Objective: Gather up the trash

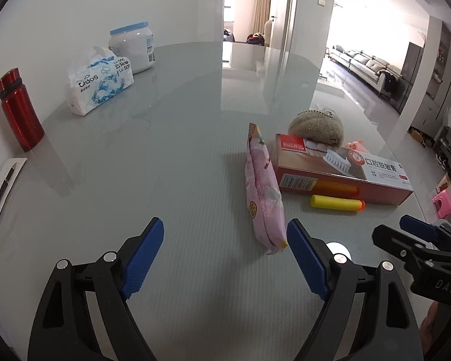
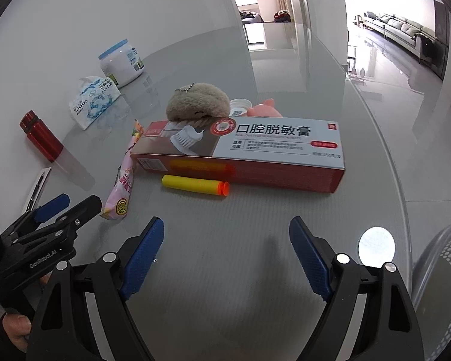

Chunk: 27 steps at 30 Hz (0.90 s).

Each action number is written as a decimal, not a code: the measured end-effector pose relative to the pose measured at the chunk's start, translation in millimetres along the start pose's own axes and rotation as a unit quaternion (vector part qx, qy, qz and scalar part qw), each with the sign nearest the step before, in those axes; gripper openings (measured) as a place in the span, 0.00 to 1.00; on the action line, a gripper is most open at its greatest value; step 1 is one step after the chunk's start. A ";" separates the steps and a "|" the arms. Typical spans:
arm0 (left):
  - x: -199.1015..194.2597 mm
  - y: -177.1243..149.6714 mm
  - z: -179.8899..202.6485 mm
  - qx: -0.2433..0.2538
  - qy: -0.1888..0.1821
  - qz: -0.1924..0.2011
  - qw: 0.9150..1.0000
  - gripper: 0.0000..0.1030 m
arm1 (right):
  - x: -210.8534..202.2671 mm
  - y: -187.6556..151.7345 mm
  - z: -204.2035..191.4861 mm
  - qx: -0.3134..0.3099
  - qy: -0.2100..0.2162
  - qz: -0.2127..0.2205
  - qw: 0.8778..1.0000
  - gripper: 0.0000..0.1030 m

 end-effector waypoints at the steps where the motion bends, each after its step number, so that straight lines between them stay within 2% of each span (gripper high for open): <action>1: 1.2 2.3 1.7 0.003 -0.001 0.002 1.000 0.80 | 4.1 3.4 -1.2 -0.003 0.000 -0.003 1.000 0.79; 5: 7.0 7.4 5.8 0.012 -0.003 0.007 1.000 0.80 | 18.7 11.0 -8.2 -0.008 0.000 -0.016 1.000 0.79; 12: 7.8 10.3 -7.0 0.001 -0.004 0.010 1.000 0.80 | 28.6 16.8 -18.7 0.000 -0.021 -0.026 0.999 0.79; 21: 1.1 23.4 -45.7 -0.019 0.032 0.046 0.998 0.80 | 39.4 24.6 -31.0 0.029 -0.054 -0.036 0.997 0.79; 27: -1.0 27.0 -63.8 -0.031 0.040 0.052 0.997 0.80 | 44.8 27.2 -36.1 0.050 -0.089 -0.037 0.994 0.79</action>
Point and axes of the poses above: each gripper's, at about its wrist camera, not at the fingertips, and x roughly the way its jaws point, z to its right, y to its top, the point moved 2 cm from there along x, roughly the way its jaws point, and after that the axes turned 15 degrees about -x, right-handed, at the moved point
